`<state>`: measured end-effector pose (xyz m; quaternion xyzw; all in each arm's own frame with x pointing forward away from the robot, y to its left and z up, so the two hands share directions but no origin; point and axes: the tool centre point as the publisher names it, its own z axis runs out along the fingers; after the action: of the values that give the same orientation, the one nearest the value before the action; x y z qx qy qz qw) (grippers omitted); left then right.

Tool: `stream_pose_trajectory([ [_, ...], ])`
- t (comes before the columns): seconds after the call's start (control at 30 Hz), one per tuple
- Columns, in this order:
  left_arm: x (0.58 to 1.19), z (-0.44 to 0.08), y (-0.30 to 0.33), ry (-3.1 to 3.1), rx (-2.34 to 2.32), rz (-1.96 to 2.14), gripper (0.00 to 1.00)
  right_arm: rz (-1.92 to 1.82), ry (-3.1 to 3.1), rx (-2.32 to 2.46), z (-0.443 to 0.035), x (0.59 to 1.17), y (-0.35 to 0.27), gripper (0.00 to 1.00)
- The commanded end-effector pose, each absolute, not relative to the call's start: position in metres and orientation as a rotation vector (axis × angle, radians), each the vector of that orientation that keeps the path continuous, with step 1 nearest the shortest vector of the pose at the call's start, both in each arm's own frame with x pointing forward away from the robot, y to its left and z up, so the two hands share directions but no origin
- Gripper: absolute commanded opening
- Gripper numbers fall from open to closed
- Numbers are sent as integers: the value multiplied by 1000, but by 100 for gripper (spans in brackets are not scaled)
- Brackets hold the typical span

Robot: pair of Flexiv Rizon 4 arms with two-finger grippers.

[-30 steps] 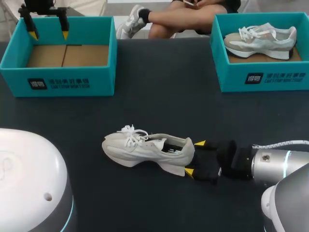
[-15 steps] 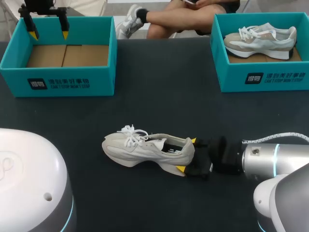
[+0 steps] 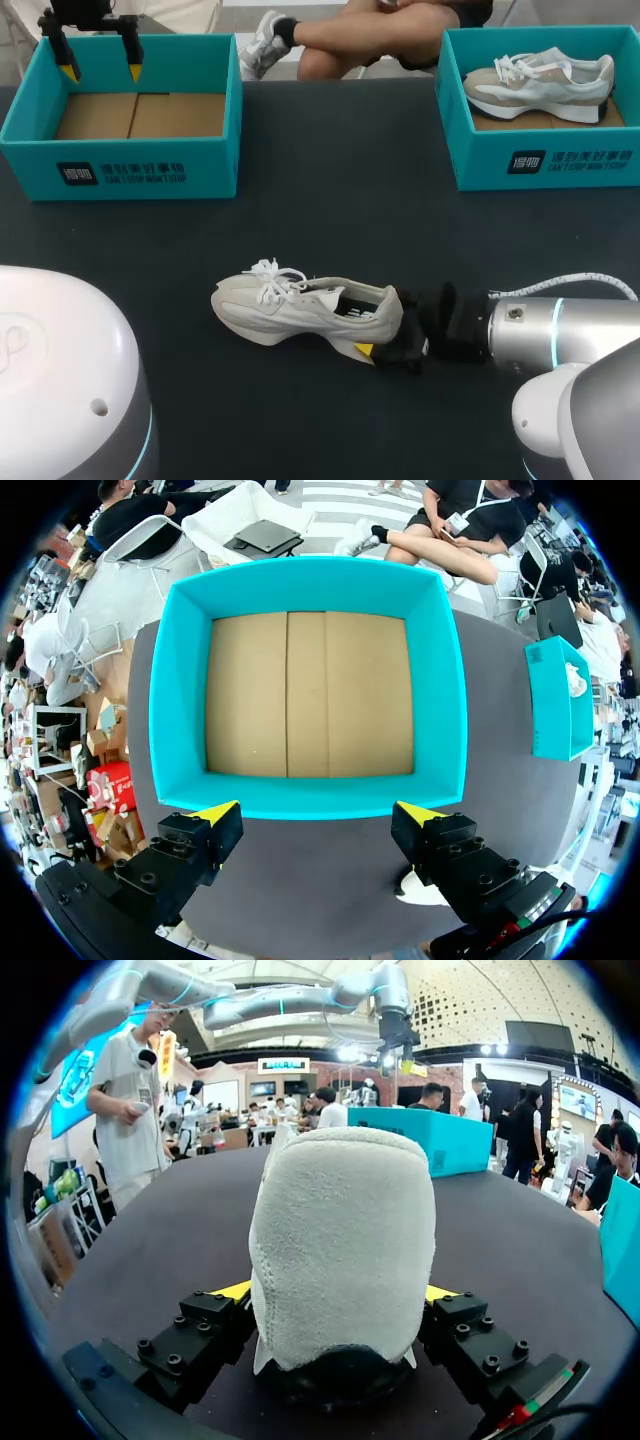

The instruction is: Take the shoe out of the shoebox, open the shoe tongue, remove and reinsert the insole, then place the shoe into the shoebox

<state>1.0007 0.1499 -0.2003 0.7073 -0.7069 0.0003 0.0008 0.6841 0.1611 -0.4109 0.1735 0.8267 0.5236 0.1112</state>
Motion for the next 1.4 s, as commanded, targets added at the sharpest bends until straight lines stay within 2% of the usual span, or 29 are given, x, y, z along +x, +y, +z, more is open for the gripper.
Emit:
stream_pose_trajectory([
  [0.03, 1001, -200, 150, -2220, 2221, 0, 100, 1517, 2437, 518, -410, 686, 168, 6],
  [0.07, 1001, -200, 150, -2220, 2221, 0, 100, 1517, 2436, 519, -411, 686, 168, 0],
  [1.4, 1001, -200, 150, -2220, 2221, 0, 100, 1509, 2674, 139, -404, 716, 128, 0],
])
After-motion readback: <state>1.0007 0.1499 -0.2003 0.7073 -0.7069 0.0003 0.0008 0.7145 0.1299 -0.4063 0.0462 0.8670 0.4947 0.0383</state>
